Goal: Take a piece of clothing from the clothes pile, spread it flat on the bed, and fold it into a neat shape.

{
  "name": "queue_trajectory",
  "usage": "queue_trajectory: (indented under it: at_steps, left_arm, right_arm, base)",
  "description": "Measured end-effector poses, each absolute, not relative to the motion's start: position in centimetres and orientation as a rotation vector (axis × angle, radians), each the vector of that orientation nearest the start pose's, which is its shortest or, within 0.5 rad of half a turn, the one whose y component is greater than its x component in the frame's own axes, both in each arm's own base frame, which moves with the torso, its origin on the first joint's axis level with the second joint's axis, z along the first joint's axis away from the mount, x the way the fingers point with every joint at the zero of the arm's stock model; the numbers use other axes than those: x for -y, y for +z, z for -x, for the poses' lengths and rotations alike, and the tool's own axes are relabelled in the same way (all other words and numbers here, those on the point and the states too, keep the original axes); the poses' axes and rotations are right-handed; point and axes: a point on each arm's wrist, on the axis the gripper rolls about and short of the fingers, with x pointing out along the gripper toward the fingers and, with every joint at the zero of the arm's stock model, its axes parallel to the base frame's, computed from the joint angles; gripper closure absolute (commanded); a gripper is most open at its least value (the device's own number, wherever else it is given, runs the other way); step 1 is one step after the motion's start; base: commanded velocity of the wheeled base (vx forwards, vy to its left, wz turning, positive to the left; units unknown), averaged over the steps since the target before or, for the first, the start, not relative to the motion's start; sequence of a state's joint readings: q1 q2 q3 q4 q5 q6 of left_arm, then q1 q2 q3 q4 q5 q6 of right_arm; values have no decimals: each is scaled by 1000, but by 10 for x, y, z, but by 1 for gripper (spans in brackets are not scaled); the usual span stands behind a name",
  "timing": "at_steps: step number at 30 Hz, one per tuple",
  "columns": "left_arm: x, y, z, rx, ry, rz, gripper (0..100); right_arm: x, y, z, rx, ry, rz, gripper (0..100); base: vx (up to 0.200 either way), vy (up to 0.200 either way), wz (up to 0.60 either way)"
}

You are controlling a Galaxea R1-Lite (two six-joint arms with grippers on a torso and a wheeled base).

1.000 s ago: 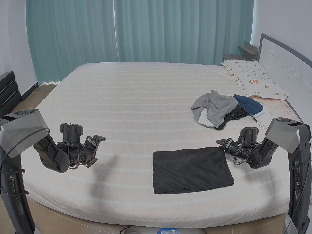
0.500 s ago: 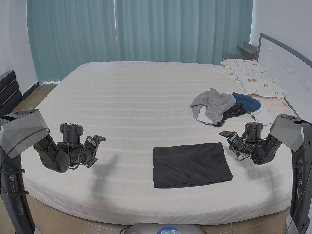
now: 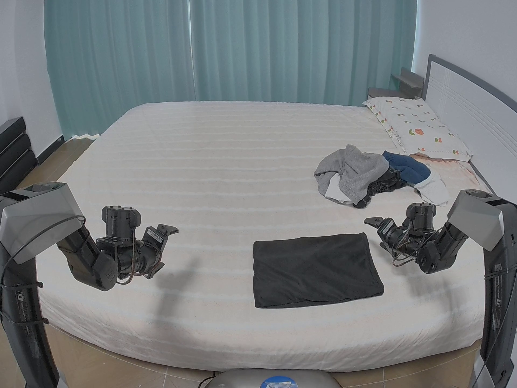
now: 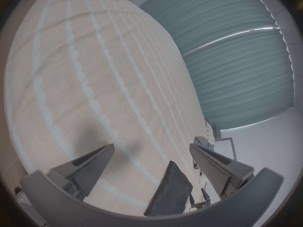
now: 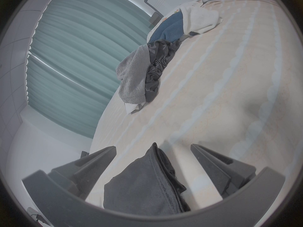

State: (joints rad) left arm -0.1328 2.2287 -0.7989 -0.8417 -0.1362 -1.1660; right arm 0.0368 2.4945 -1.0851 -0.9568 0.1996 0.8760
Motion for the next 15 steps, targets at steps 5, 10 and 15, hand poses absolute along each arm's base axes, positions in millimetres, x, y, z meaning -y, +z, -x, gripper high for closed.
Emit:
queue_trajectory:
  at_steps: [5, 10, 15]
  left_arm:
    - [61, 17, -360, -695, 97, 1111, 0]
    - [63, 16, -358, -704, 95, 1106, 0]
    - [64, 15, -357, -709, 94, 1104, 0]
  right_arm:
    - [-20, -24, -433, -526, 18, -893, 0]
    - [-21, -25, -433, -527, 19, -893, 0]
    - [-21, -26, -431, -537, 15, -893, 0]
  base:
    - [0, -200, 0]
    - [0, -200, 0]
    - [0, -200, 0]
